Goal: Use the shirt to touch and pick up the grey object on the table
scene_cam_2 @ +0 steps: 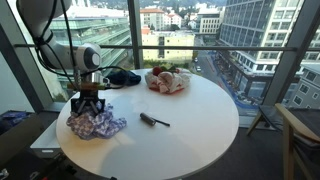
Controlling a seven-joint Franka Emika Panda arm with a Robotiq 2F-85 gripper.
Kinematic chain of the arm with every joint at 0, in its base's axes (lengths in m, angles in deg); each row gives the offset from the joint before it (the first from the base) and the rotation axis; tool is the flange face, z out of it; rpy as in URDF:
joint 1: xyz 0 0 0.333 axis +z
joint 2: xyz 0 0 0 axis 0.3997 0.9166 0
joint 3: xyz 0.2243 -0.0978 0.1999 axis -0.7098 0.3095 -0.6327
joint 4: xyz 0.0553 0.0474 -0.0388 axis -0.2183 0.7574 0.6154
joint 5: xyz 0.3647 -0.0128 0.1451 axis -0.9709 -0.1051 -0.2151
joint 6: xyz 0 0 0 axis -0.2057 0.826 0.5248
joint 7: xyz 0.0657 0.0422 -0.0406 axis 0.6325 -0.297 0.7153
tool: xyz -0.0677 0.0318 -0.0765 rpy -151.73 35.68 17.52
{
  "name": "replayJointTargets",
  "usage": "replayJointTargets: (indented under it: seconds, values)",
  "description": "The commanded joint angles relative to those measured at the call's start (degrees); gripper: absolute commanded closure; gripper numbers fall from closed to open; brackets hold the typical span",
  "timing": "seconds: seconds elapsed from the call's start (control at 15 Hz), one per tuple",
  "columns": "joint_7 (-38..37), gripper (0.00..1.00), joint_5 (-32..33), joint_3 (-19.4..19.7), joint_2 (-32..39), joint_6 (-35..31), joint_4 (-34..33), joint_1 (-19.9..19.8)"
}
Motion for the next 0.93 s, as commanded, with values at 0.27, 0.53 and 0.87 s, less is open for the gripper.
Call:
replayJointTargets:
  seconds: [0.27, 0.53, 0.87]
  values:
    - [-4.1, 0.86, 0.41, 1.77, -0.29, 3.42, -2.4, 1.26]
    - [-13.21, 0.9, 1.64, 4.83, -1.13, 6.93, -3.07, 2.53]
    - [-21.87, 0.89, 4.37, 7.75, -4.13, 8.68, -3.05, 3.36]
